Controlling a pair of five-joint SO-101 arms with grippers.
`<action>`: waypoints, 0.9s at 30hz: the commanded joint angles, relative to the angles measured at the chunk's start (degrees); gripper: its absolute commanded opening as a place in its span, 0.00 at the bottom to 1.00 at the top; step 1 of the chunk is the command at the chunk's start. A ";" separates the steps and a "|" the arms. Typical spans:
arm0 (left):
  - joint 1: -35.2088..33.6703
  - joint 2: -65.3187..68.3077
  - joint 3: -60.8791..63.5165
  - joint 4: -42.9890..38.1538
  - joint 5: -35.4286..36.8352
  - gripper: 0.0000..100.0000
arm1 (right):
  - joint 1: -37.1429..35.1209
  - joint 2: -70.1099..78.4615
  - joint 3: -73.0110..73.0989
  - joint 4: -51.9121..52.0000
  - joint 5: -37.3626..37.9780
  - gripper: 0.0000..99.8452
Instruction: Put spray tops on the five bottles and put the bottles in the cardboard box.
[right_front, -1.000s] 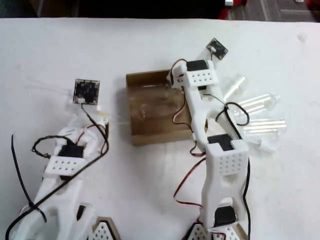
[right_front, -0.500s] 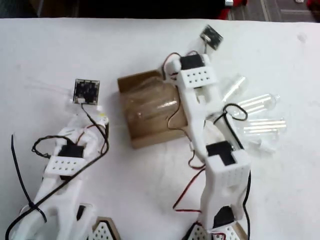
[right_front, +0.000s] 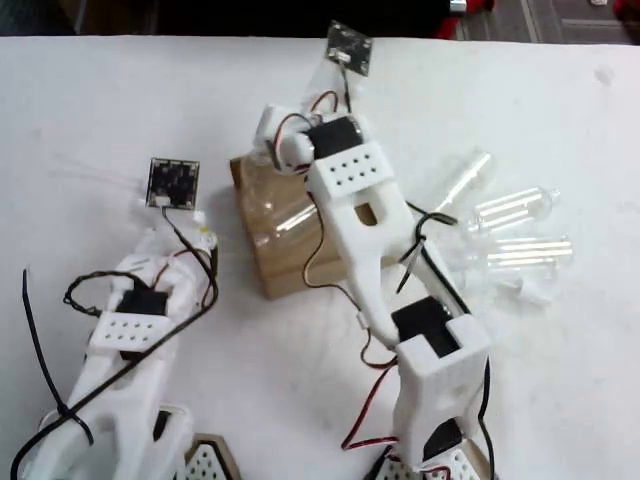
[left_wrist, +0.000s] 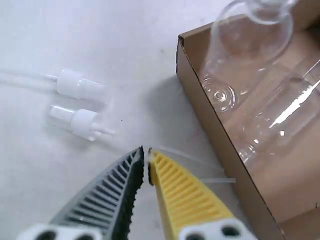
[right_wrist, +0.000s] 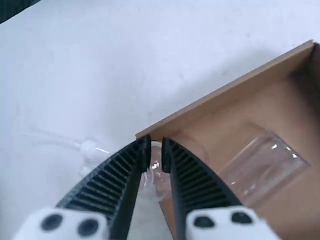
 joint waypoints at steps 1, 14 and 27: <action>0.31 -1.27 -0.53 -1.67 0.35 0.02 | -1.71 -4.18 -2.55 -1.01 0.88 0.03; 0.22 -1.27 -0.53 -1.58 0.44 0.02 | 6.73 -11.65 -4.92 5.49 7.74 0.05; 0.22 -1.27 -0.53 -1.58 0.44 0.02 | 21.93 -0.75 1.85 6.55 48.09 0.08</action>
